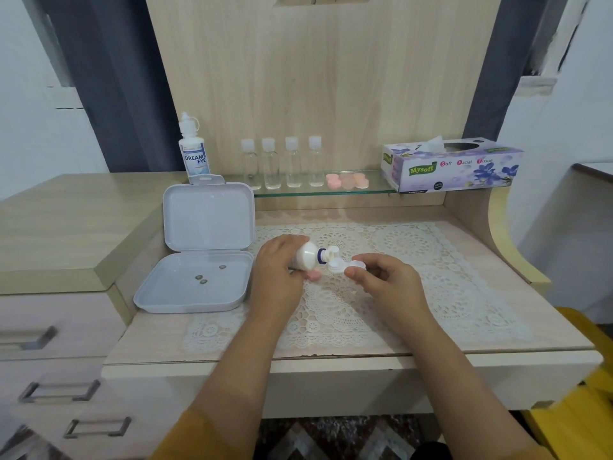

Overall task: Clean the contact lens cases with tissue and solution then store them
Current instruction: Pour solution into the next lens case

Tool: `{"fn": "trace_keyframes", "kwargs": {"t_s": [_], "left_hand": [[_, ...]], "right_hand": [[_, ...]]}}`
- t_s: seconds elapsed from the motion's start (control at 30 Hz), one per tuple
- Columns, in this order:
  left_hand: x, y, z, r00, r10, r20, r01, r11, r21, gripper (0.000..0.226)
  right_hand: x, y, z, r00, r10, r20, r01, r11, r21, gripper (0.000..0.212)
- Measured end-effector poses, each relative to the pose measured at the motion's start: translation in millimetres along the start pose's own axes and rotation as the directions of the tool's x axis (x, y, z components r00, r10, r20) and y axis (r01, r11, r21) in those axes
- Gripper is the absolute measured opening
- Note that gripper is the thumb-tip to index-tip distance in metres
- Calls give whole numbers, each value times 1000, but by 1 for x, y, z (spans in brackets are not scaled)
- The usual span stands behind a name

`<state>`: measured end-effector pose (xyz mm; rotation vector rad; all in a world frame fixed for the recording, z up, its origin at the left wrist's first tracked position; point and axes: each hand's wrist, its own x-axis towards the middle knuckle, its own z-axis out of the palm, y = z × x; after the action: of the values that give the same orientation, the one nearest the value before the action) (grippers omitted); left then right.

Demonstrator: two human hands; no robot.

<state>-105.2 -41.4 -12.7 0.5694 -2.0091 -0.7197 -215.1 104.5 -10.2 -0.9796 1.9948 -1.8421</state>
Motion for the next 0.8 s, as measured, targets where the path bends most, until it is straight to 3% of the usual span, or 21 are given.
{"fn": "trace_keyframes", "kwargs": {"t_s": [0.8], "left_hand": [[-1,-2,1,999,42,-13,-41,999,20,47]], "right_hand": [[-1,-4,0,1000,16,6,-16,999,46,15]]}}
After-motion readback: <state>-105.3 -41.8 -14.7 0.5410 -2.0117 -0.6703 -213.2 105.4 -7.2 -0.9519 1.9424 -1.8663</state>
